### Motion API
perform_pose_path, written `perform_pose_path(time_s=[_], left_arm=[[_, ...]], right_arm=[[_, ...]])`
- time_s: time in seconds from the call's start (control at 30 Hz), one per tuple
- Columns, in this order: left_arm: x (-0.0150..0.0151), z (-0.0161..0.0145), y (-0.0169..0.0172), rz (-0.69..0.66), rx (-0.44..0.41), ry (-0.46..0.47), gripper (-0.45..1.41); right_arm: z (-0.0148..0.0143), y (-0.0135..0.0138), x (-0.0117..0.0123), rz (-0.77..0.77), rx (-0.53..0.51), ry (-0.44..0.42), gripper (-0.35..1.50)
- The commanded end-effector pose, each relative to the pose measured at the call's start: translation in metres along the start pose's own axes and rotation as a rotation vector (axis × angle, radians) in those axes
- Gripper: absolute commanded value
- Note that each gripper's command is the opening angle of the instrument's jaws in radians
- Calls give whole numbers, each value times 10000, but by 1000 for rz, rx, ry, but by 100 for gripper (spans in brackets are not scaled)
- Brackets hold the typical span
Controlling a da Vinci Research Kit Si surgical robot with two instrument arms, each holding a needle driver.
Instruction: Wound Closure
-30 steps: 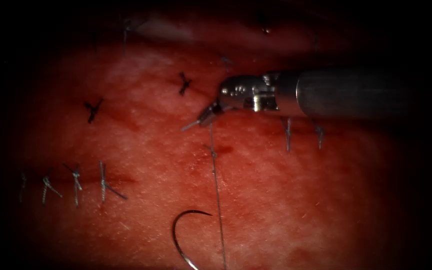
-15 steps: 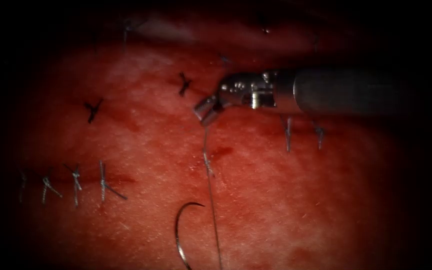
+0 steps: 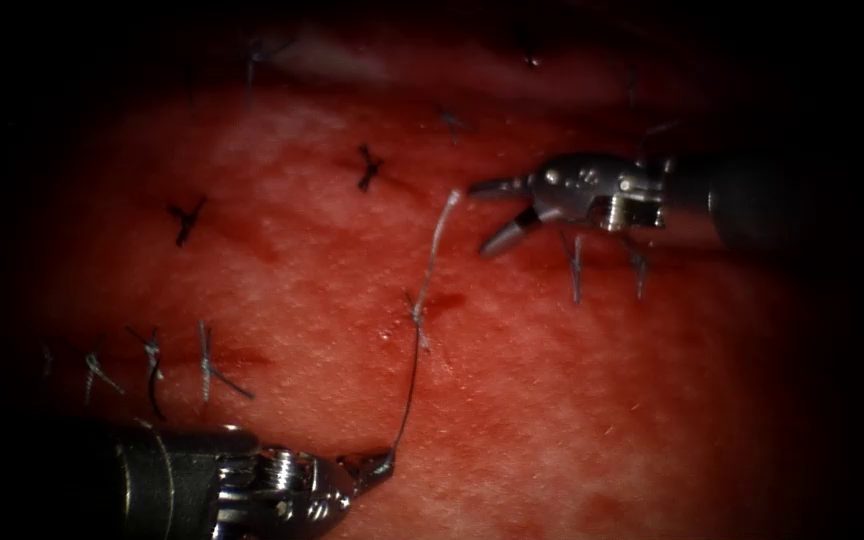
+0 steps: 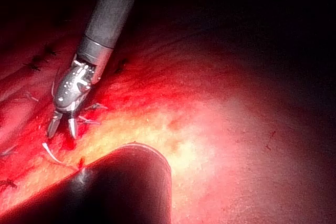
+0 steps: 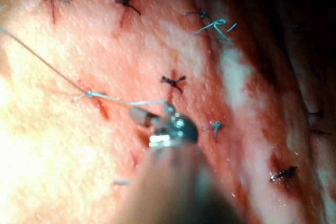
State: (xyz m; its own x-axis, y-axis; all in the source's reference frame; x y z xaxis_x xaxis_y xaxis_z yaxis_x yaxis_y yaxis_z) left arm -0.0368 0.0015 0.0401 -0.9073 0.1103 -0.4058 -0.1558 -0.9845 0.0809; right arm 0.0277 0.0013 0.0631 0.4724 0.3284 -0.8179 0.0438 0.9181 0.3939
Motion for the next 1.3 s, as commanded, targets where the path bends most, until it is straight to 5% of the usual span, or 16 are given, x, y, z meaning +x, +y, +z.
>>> perform_pose_path(time_s=[0.03,0.43,0.57,0.63,0.77,0.97,1.3], left_arm=[[1,10,-4,-2,-2,-4,-45],[-25,26,-44,-10,-4,-33,-45],[-35,31,-61,-9,8,-50,-45],[-40,36,-73,-8,20,-58,-45],[-51,49,-89,5,40,-83,-45],[-64,68,-102,18,54,-98,-45],[-71,82,-112,20,64,-98,-45]], right_arm=[[-7,-7,-1,10,-45,45,136],[-49,-39,-9,121,-310,204,143],[-41,-59,-5,118,-340,241,143],[-29,-73,5,93,-338,275,133],[-10,-85,28,10,-339,319,54],[20,-78,33,-40,-370,332,-3],[58,-77,2,-102,-342,363,-27]])
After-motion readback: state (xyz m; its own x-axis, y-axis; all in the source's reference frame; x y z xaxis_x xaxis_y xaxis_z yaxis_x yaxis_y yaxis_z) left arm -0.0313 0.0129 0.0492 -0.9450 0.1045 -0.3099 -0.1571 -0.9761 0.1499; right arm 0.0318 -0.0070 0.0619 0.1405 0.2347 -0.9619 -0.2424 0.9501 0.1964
